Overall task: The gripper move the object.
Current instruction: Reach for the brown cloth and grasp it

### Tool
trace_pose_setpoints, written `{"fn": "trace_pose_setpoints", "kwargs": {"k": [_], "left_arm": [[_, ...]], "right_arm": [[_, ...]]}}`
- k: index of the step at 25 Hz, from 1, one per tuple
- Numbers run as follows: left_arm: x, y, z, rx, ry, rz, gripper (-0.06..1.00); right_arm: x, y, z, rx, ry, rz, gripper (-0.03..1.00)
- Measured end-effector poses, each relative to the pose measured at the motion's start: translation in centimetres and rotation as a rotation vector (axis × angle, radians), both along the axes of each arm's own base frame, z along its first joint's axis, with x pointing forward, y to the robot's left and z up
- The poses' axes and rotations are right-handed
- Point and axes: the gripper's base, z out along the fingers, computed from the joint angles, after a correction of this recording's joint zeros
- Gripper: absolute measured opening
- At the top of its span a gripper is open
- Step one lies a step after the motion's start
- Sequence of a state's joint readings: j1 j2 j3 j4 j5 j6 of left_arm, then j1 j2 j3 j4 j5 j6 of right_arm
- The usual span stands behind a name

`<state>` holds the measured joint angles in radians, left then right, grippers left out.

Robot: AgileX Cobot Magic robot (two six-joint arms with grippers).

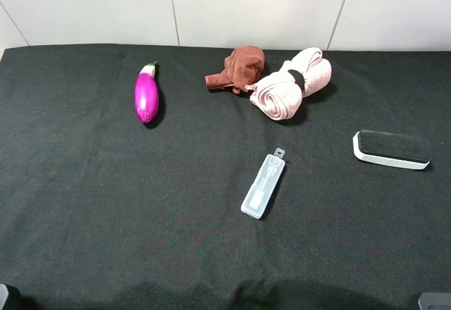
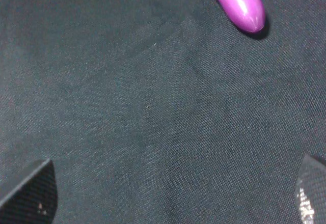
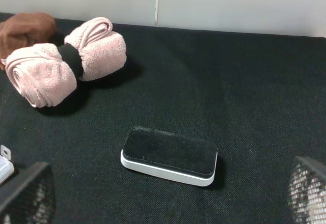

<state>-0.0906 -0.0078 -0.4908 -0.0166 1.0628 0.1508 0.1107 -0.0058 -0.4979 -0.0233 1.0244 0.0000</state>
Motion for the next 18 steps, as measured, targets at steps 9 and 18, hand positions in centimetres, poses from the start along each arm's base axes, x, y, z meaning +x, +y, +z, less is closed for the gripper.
{"fn": "trace_pose_setpoints", "kwargs": {"k": [9, 18], "left_arm": [[0.0, 0.0, 0.0, 0.0, 0.0, 0.0, 0.99], [0.0, 0.0, 0.0, 0.0, 0.0, 0.0, 0.99]], "right_arm": [[0.0, 0.0, 0.0, 0.0, 0.0, 0.0, 0.69], [0.0, 0.0, 0.0, 0.0, 0.0, 0.0, 0.69]]}}
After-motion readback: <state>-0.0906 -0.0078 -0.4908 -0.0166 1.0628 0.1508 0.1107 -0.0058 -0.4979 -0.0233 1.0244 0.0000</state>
